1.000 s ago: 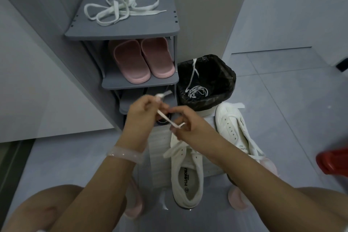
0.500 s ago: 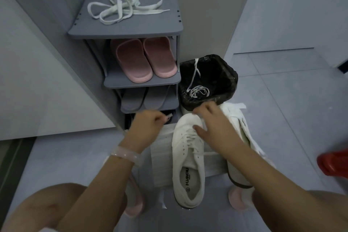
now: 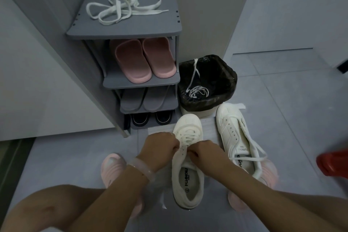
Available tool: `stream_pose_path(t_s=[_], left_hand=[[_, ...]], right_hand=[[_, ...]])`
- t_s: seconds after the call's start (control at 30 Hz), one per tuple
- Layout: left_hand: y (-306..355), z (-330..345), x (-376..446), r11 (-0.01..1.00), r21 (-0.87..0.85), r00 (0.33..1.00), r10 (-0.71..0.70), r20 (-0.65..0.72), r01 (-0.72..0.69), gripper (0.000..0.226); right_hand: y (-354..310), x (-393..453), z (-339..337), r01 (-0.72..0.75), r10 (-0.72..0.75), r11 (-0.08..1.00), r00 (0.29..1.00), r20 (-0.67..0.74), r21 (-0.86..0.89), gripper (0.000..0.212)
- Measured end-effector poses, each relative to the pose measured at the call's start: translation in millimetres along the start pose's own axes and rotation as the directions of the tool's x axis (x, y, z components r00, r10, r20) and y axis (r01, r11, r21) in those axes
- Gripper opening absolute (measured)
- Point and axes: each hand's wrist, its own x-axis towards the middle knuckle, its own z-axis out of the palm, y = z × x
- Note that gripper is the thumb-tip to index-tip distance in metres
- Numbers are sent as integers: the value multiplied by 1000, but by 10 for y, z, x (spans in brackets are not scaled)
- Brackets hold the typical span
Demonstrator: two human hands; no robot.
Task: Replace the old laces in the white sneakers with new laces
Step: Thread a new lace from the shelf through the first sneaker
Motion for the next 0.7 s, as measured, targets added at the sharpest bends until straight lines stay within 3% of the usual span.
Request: stream_pose_path(t_s=[0.23,0.3,0.4,0.53,0.6,0.7], left_hand=[[128,22,42,997,70,999,20,29,-22,21],[131,38,48,994,-80,997,-70,24,72,17],[90,57,33,893,-384,971,-232,53,235,10],[88,14,10,834,-505,974,-160,161,221,17],[113,-46,-9,880,-428,970,-130,204,208,26],[164,-75,-47,985,-59,981,-158,113,165,40]], right_hand=[[16,22,40,-77,71,972,997,35,223,24],[10,41,51,-128,111,933,991,71,336,22],[6,71,72,-194,175,875,981,85,444,22],[7,100,99,-286,257,815,958,127,503,21],[9,104,97,-280,243,822,960,138,495,20],[1,103,82,-287,224,787,958,180,546,10]])
